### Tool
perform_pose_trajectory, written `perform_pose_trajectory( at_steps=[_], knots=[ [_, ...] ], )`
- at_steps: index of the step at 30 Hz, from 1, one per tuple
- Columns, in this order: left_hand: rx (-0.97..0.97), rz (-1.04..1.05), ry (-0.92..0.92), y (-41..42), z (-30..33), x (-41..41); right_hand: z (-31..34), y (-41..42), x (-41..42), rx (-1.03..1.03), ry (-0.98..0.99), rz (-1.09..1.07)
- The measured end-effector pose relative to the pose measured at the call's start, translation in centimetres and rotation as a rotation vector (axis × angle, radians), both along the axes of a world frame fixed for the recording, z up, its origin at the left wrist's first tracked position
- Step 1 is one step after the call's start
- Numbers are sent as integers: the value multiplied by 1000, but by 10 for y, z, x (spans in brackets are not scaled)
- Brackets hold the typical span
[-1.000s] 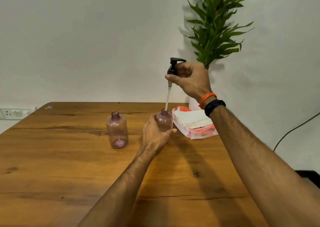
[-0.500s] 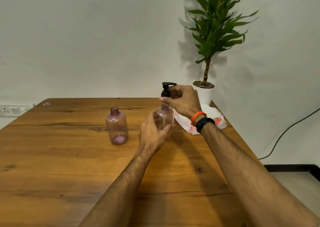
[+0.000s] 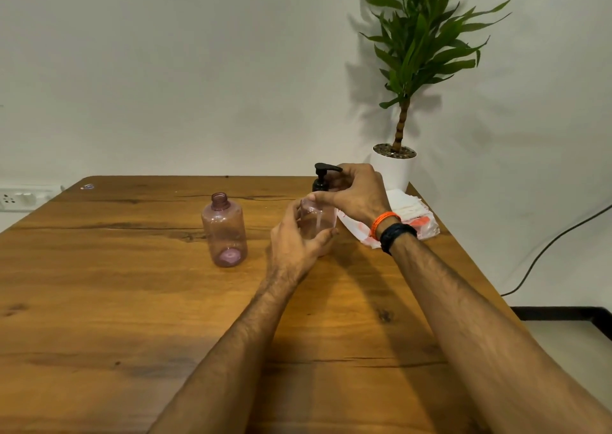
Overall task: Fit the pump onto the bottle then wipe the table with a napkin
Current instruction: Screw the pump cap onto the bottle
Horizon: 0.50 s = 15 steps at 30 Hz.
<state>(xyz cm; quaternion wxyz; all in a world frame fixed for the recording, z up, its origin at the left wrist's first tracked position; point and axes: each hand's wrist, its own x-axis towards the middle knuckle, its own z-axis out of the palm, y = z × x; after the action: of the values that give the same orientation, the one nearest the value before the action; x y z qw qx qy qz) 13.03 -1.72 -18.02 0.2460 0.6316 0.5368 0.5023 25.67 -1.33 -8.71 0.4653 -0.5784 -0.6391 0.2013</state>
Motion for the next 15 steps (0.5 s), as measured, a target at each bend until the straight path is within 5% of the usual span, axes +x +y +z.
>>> perform_pose_trajectory(
  at_steps=[6, 15],
  knots=[
    [-9, -10, -20, 2, -3, 1, -3, 3, -3, 20, -49, -72],
    [-31, -16, -47, -1, 1, 1, 9, 3, 11, -68, -139, 167]
  ],
)
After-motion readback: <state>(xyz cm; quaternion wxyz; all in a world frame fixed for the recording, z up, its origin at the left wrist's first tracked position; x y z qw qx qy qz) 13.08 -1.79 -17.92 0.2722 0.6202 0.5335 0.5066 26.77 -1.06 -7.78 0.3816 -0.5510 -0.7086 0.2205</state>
